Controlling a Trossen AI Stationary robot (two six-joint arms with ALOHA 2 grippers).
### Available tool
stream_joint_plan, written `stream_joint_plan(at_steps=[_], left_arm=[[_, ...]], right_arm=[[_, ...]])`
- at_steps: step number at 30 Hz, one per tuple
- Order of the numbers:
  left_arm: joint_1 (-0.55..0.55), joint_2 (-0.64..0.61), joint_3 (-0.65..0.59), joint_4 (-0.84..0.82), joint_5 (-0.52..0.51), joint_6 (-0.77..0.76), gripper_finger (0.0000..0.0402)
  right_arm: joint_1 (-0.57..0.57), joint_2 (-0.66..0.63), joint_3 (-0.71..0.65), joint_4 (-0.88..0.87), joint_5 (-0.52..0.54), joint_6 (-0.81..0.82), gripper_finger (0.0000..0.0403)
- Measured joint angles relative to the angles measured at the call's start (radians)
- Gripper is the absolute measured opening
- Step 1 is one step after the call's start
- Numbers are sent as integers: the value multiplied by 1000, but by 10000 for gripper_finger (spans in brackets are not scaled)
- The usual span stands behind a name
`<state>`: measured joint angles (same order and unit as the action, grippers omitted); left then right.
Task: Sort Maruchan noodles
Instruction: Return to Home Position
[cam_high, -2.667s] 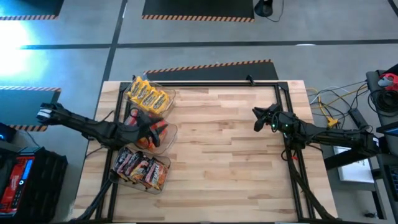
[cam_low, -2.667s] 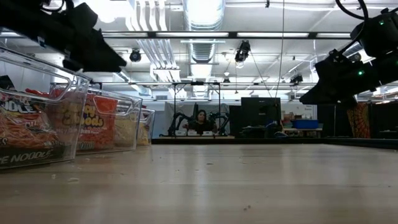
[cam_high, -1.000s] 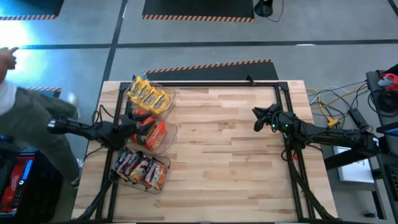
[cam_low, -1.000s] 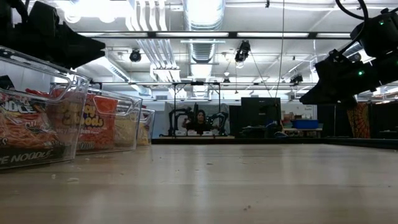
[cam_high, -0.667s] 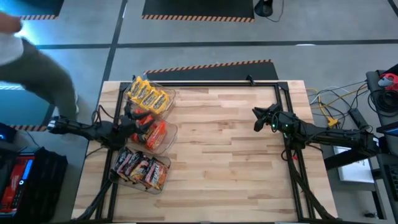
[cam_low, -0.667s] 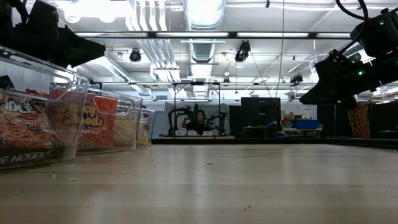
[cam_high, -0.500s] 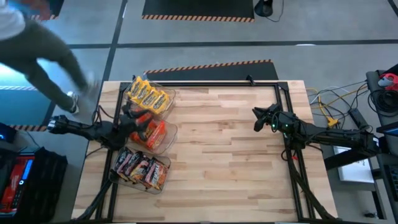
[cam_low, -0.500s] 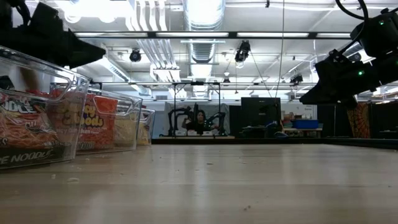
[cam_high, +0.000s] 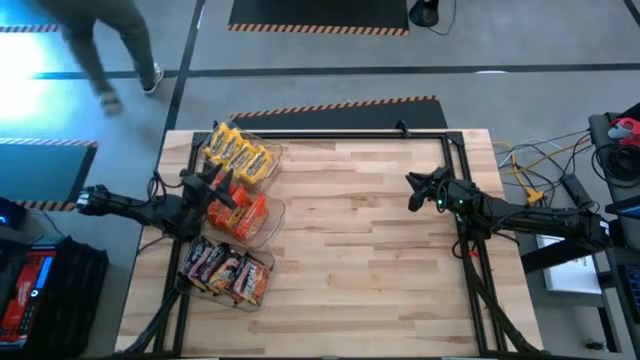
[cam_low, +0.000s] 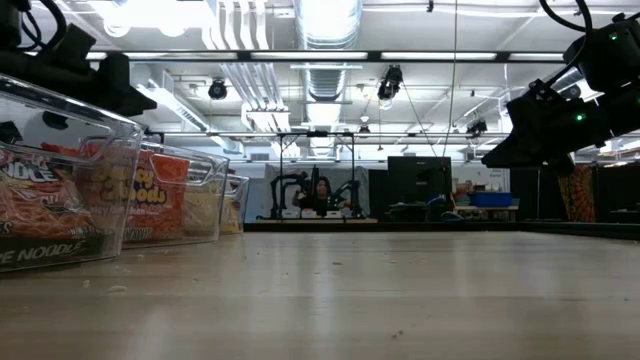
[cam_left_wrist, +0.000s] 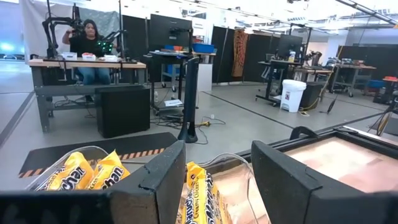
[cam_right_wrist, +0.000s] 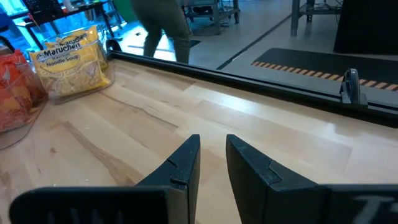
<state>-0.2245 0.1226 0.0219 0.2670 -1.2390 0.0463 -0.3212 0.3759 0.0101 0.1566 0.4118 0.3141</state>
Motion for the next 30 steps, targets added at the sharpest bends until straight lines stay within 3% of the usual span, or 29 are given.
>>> stream_joint_plan(at_steps=[30], left_arm=[[0, 4, 2, -41, 0, -3, 167]], right_arm=[[0, 0, 0, 0, 0, 0, 68]])
